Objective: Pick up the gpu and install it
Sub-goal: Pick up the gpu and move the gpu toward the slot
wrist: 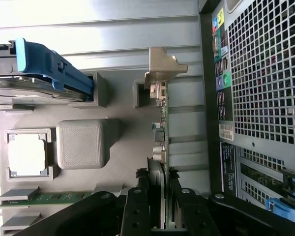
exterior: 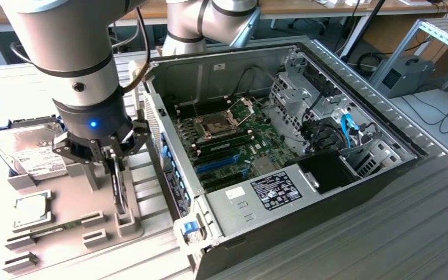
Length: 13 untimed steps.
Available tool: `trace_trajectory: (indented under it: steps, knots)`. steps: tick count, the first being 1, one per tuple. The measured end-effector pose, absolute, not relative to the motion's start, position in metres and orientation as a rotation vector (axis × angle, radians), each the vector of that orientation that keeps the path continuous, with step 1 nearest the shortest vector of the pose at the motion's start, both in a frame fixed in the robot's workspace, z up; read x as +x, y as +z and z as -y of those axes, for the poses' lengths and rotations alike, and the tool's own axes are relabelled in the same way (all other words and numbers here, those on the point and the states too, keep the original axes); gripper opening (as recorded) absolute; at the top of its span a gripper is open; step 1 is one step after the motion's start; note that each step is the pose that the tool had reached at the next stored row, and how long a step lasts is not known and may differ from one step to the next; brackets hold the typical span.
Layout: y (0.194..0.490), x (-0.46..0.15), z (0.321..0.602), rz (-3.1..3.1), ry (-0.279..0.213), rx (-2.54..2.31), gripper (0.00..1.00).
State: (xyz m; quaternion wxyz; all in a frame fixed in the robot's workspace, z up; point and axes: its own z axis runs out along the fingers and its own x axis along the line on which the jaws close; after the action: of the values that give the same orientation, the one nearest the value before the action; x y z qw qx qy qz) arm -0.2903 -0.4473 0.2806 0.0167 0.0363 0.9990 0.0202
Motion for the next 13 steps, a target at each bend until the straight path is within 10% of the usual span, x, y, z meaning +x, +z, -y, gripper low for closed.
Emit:
trace_trajectory:
  steps: [13]
  knots:
    - [0.293,-0.29,0.447,-3.105,0.063,0.113,0.26]
